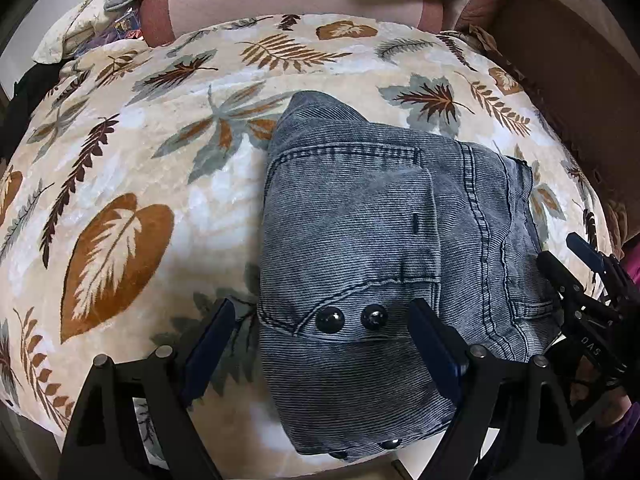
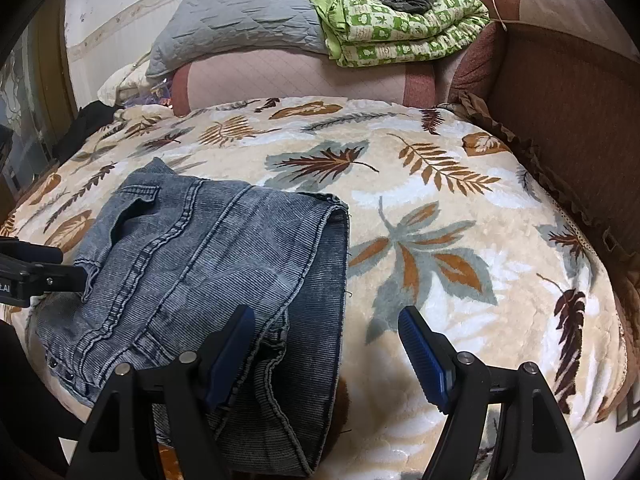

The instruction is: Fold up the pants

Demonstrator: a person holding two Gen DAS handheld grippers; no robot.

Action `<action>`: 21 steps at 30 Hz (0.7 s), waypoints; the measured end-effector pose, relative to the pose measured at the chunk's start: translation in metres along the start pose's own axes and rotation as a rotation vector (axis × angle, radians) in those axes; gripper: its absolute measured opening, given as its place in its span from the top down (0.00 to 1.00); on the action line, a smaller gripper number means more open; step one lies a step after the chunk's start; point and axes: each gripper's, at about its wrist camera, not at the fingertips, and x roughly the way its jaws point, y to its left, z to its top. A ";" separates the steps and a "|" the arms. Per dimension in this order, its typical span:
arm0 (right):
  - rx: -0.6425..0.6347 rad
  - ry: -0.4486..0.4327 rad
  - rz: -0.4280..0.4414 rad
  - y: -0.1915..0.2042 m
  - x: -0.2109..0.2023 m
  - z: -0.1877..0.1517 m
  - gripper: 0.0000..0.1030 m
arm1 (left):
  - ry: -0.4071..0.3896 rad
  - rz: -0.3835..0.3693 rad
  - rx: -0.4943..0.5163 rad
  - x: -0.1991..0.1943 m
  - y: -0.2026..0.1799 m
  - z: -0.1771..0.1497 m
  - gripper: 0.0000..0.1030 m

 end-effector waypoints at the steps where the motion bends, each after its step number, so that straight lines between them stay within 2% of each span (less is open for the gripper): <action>1: 0.011 0.001 0.008 -0.003 0.000 0.000 0.25 | -0.004 0.004 0.000 -0.002 0.002 0.001 0.15; 7: 0.141 0.033 0.084 -0.035 0.003 0.000 0.25 | -0.036 0.041 -0.011 -0.017 0.025 0.006 0.15; 9: 0.188 0.063 0.113 -0.048 0.007 -0.002 0.25 | -0.021 0.055 -0.005 -0.016 0.033 0.004 0.15; 12: 0.262 0.131 0.204 -0.062 0.017 -0.007 0.25 | 0.007 0.059 0.009 -0.010 0.038 -0.003 0.15; 14: 0.297 0.185 0.258 -0.067 0.026 -0.010 0.25 | 0.029 0.035 0.008 -0.004 0.039 -0.007 0.15; 21: 0.344 0.198 0.350 -0.063 0.035 -0.006 0.20 | 0.065 -0.133 0.010 0.009 0.024 -0.008 0.15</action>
